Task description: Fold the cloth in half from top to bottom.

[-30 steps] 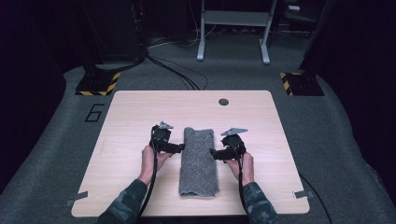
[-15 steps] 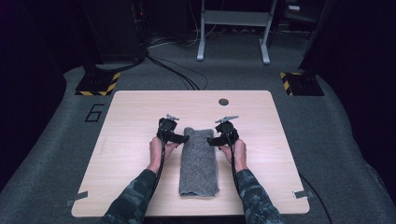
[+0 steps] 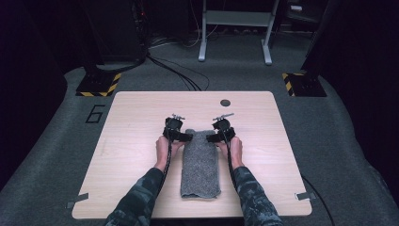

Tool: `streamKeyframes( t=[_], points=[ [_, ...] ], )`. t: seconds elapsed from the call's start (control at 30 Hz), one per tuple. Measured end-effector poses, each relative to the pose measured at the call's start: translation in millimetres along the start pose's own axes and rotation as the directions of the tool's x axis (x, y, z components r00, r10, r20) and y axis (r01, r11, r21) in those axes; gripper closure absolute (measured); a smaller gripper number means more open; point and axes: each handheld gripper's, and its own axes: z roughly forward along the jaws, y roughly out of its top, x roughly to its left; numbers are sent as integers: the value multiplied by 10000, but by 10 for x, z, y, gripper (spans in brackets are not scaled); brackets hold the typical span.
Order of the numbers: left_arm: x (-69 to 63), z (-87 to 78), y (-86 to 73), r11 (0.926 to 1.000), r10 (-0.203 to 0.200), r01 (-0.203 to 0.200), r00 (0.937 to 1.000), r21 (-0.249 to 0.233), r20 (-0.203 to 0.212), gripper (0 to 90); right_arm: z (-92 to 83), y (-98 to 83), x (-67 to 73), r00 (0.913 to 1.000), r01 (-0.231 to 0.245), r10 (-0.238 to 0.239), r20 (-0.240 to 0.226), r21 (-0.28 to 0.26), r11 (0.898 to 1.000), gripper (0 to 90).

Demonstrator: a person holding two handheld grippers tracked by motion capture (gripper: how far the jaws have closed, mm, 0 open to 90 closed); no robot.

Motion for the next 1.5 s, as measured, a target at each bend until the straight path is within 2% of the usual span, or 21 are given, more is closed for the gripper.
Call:
streamKeyframes(
  t=[0.1, 0.13, 0.23, 0.27, 0.3, 0.33, 0.4, 0.53, 0.6, 0.77, 0.97, 1.1, 1.2, 1.43, 1.5],
  points=[
    [-10, 27, -15, 9999, -10, 10, 10000, 107, 35, 403, 47, -13, 36, 9999, 36, -38, 168, 114, 9999, 351],
    [-15, 25, -12, 9998, 149, -150, 9999, 129, 30, 420, 49, -14, 48, 9997, 74, -76, 218, 98, 9999, 369],
    [-57, 25, -14, 9996, 249, -250, 9997, 160, 67, 497, 53, -16, 94, 9995, 136, -137, 294, 33, 9999, 434],
    [-76, 27, -19, 9992, 371, -372, 9993, 118, 18, 550, 49, -22, 127, 9991, 301, -301, 303, 6, 9995, 496],
    [-97, 25, -25, 9987, 500, -500, 9987, 139, -17, 550, 49, -22, 127, 9991, 301, -301, 303, 6, 9995, 496],
    [-141, 25, -42, 9975, 704, -703, 9975, 78, -105, 615, 42, -29, 155, 9991, 335, -334, 271, -20, 9994, 547],
    [-154, 24, -49, 9968, 801, -800, 9967, 65, -131, 649, 40, -33, 165, 9991, 325, -324, 289, -21, 9995, 576],
    [-168, 20, -66, 9966, 825, -825, 9966, 22, 17, 772, 31, -40, 198, 9990, 419, -418, 126, -37, 9991, 724],
    [-176, 24, -72, 9971, 758, -757, 9971, -24, 114, 832, 26, -46, 205, 9992, 351, -352, -173, -12, 9994, 809],
    [-166, 19, -80, 9972, 754, -754, 9969, -8, 229, 855, 26, -57, 198, 9992, 154, -156, -366, -65, 9999, 851],
    [-154, -13, -91, 9980, 581, -572, 9977, -264, 341, 863, -8, -81, 221, 9993, 240, -244, -296, -130, 9996, 865],
    [-158, -89, -76, 9967, 577, -550, 9974, -601, 431, 863, -82, -97, 225, 9992, 227, -240, -331, -415, 9989, 866],
    [-165, -162, -51, 9942, 715, -676, 9965, -835, 443, 864, -161, -88, 226, 9991, 191, -218, -369, -696, 9974, 867],
    [-159, -256, -5, 9885, 941, -887, 9948, -1223, 392, 863, -313, -32, 210, 9983, 457, -499, -313, -1239, 9912, 867],
    [-165, -263, 7, 9879, 862, -800, 9954, -1325, 416, 863, -338, -18, 203, 9979, 540, -583, -277, -1350, 9894, 867]
  ],
)
